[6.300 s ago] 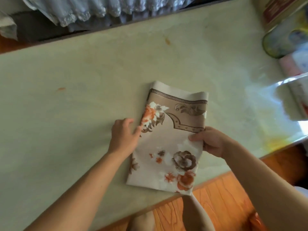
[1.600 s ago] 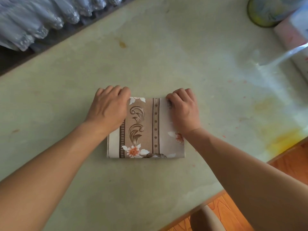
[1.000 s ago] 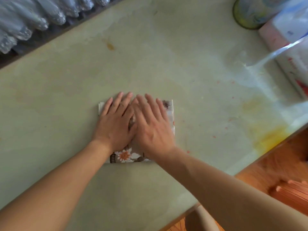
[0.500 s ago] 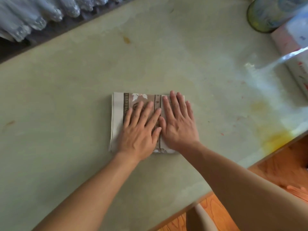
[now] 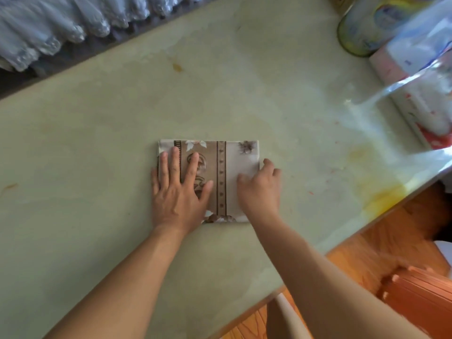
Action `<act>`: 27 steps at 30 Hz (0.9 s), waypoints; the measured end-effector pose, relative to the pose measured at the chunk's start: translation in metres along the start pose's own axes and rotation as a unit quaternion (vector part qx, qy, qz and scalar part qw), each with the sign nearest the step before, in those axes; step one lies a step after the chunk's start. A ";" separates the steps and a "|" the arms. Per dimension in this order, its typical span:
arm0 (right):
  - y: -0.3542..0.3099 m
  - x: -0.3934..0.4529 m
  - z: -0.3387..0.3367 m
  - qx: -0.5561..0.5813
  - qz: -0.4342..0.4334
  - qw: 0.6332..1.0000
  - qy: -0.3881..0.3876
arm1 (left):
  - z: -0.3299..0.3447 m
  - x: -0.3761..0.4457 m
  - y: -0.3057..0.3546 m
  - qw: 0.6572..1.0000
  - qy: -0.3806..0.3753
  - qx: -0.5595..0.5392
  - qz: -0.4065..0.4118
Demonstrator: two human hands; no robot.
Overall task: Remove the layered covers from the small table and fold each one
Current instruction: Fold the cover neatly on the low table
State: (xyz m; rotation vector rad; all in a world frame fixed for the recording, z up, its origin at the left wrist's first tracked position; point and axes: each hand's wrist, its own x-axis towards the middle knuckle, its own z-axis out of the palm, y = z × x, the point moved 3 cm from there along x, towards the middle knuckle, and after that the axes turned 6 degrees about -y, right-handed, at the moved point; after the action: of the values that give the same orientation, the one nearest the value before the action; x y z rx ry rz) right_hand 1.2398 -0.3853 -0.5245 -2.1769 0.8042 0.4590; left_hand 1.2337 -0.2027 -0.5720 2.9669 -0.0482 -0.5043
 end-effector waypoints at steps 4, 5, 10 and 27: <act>-0.009 0.024 -0.005 0.075 0.118 0.988 -0.060 | -0.003 0.000 -0.002 1.000 -0.018 -0.010 0.007; -0.010 0.031 -0.009 0.120 0.136 0.979 -0.091 | -0.005 0.000 -0.003 0.999 -0.031 -0.016 0.012; -0.016 0.026 -0.025 0.237 0.106 0.913 -0.314 | -0.030 -0.003 0.000 0.993 -0.104 -0.051 -0.013; 0.152 -0.095 -0.161 0.524 0.278 0.773 -0.226 | -0.034 -0.148 0.161 0.385 -0.164 -0.812 -0.406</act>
State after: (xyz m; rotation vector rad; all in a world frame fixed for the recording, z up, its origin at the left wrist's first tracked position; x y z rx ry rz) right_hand 1.0784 -0.5472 -0.4489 -0.7229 1.0644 0.5924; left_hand 1.1039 -0.3504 -0.4701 0.6632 1.1313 -0.5801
